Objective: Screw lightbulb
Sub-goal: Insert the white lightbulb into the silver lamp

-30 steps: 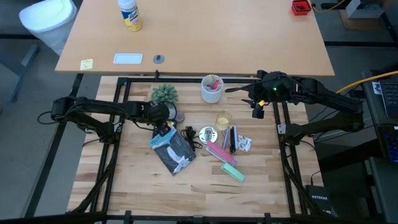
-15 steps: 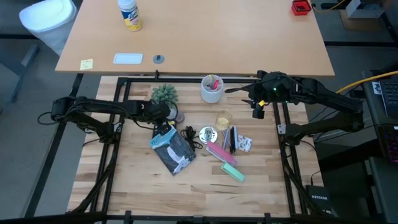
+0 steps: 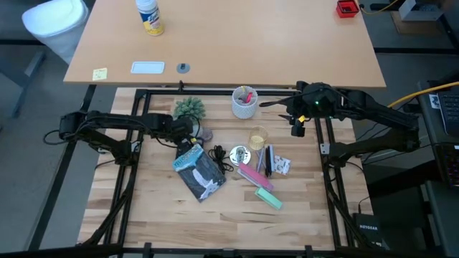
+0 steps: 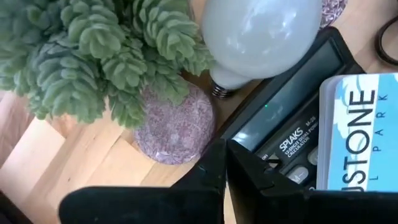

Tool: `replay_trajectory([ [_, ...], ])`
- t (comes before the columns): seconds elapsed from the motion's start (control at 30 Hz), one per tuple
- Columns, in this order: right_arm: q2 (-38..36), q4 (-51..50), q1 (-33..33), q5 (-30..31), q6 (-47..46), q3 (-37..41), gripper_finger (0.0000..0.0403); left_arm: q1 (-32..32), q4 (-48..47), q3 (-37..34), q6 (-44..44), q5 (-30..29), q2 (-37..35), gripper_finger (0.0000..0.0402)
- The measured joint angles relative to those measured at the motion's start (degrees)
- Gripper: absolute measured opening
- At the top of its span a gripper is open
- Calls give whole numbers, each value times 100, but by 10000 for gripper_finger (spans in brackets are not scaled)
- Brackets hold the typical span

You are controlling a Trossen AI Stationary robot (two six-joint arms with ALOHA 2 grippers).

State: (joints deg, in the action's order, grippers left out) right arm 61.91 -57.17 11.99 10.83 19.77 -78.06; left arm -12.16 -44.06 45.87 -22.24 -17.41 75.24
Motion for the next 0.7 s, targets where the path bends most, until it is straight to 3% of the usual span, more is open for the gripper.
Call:
replay_trajectory([
  [0.27,11,9,0,1,0,0,200,115,834,2,12,7,2,4],
  [0.7,12,7,0,2,1,2,200,136,909,2,264,2,2,4],
])
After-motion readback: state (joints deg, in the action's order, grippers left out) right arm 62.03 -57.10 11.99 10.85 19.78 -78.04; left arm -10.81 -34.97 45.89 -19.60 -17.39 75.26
